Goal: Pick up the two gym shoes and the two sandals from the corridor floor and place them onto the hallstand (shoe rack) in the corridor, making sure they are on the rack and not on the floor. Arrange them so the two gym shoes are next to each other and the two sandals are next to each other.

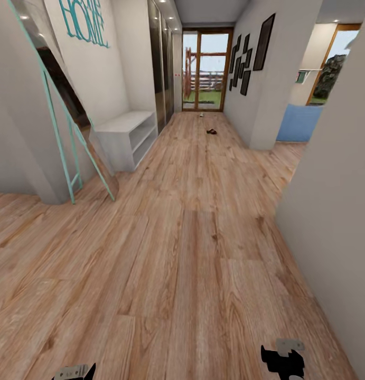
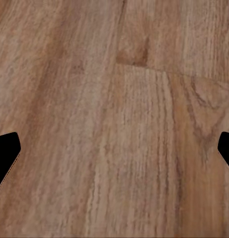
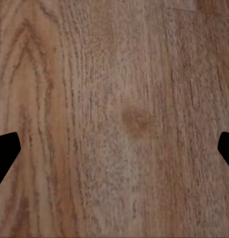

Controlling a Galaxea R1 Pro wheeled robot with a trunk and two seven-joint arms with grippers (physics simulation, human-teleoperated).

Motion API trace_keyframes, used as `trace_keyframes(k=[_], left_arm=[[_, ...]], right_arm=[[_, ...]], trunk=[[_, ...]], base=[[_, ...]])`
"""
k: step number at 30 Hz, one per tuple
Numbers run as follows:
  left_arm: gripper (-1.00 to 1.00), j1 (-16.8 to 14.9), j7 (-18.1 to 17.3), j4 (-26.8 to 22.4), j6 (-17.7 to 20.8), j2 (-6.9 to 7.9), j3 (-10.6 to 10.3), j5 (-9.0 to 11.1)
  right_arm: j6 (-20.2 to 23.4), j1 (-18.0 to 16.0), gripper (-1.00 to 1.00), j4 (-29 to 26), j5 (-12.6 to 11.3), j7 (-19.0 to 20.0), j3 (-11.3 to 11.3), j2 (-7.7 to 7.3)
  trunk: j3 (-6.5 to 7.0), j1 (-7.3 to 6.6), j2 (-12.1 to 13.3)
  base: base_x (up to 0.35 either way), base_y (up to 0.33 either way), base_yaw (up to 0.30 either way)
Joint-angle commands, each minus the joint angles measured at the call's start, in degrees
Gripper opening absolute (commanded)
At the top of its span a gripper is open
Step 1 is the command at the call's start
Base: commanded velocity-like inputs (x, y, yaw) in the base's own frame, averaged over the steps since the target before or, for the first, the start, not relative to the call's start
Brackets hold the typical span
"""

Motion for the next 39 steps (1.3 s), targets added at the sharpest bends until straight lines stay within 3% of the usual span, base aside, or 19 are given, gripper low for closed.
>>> trace_keyframes(k=[1, 39], left_arm=[[1.0, -0.03, -0.6, 0.07, 0.01, -0.01, 0.23, 0.5], [1.0, -0.03, -0.6, 0.04, 0.01, -0.01, 0.22, 0.5]], right_arm=[[-0.17, -0.04, 1.0, 0.07, 0.61, -0.18, -0.44, 0.0], [-0.16, -0.04, 1.0, 0.07, 0.61, -0.18, -0.41, 0.16]], trunk=[[-0.05, 0.03, -0.02], [-0.05, 0.03, -0.02]], base=[[0.339, 0.0, 0.0], [0.339, 0.0, 0.0]])
